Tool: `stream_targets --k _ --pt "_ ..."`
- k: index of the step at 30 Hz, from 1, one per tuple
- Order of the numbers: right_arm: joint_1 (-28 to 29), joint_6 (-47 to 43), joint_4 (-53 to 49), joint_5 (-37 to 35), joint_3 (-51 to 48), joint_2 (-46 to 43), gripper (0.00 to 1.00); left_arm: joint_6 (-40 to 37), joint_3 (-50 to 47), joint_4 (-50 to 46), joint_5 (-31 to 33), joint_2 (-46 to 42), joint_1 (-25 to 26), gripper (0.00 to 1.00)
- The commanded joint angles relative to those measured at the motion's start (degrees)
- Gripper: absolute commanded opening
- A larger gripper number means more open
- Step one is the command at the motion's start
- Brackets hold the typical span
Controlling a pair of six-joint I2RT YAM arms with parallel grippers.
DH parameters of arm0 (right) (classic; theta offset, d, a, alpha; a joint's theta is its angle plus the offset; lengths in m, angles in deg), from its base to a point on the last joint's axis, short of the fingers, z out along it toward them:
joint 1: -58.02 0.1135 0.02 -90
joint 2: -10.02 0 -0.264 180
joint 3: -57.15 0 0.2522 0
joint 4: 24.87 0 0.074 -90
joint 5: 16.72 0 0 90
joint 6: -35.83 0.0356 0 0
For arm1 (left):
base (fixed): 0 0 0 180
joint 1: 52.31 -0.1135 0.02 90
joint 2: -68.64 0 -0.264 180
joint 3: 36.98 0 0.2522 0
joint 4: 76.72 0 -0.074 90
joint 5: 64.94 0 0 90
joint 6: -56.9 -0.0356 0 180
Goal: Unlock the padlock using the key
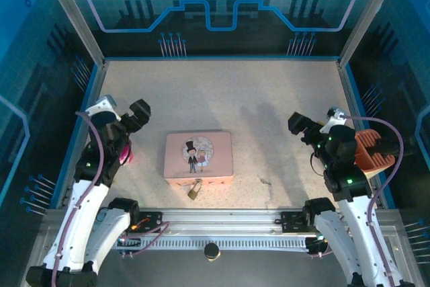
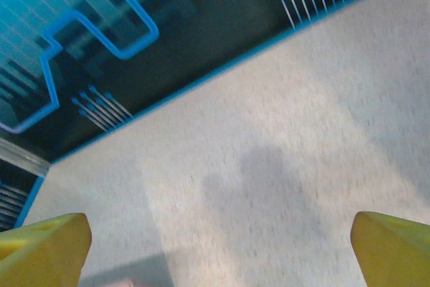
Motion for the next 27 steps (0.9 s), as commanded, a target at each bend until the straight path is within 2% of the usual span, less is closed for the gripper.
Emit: stream_targets --k 1,6,10,12,16,18,21,23,27 --pt "3.1 2.3 -13.6 3.5 3.2 0.7 1.00 -4.6 3.2 -5.0 -10.2 5.9 2.3 0.99" --pt "16.3 5.3 -20.7 -5.4 5.0 0.0 1.00 -6.8 7.6 -13.3 -2.4 13.2 15.0 0.99" --pt "28.3 12.6 -25.7 -11.8 4.7 1.1 1.00 -10.6 12.5 -22.3 6.4 17.4 27.1 0.99" --pt "34.5 16.6 -27.1 -14.0 3.6 2.4 1.00 -10.2 13.7 -26.9 9.7 18.3 31.7 0.99" --pt "47.1 24.9 -30.7 -18.7 2.6 7.9 1.00 -5.5 11.5 -29.8 9.7 17.8 39.0 0.99" --pt "51.6 28.2 -32.8 -19.8 3.1 11.7 1.00 -3.0 9.7 -29.5 10.2 17.2 42.4 0.99" --pt "55.5 33.7 -35.4 -19.5 4.0 17.6 0.99 0.1 6.8 -28.6 10.6 15.8 46.1 0.99" --pt "56.7 34.8 -34.7 -17.6 3.7 20.7 0.94 1.4 4.8 -27.5 11.0 13.8 47.8 0.99" --pt "57.1 36.9 -31.3 -15.3 1.2 25.3 0.85 2.0 0.7 -22.6 10.9 9.3 48.3 0.99"
